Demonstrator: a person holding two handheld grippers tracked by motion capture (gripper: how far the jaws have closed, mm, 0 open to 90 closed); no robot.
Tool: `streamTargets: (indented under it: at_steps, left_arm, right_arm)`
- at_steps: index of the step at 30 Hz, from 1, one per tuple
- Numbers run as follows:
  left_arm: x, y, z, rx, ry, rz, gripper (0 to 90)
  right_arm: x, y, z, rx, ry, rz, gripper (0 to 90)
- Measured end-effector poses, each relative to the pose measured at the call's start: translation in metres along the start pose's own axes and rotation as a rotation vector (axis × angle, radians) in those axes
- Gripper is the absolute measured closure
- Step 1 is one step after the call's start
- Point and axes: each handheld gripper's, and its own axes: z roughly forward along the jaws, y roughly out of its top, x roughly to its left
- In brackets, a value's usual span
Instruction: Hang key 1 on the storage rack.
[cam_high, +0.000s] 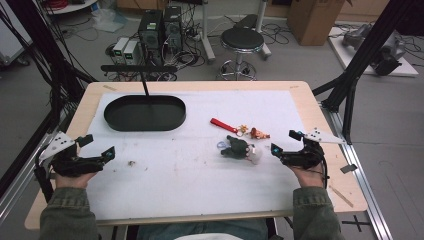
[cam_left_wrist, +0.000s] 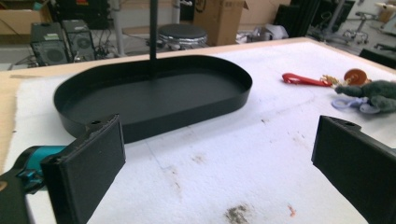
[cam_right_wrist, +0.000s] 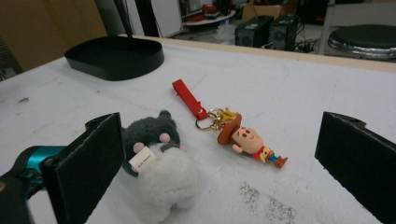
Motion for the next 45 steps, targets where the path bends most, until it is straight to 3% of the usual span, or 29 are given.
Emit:
streamTargets:
  at_steps: [26,35,45]
  left_arm:
    - [0.000,-0.001,0.002,0.030,0.008,0.007,3.2]
    - [0.000,-0.003,0.006,0.046,0.004,0.010,3.2]
    - [0.001,-0.003,0.006,0.045,0.013,0.016,3.2]
  right_arm:
    - [0.001,0.001,0.004,0.029,-0.019,-0.028,0.5]
    - [-0.001,0.009,0.007,0.022,-0.011,0.000,0.4]
    - [0.006,0.028,0.026,0.088,-0.005,-0.077,0.4]
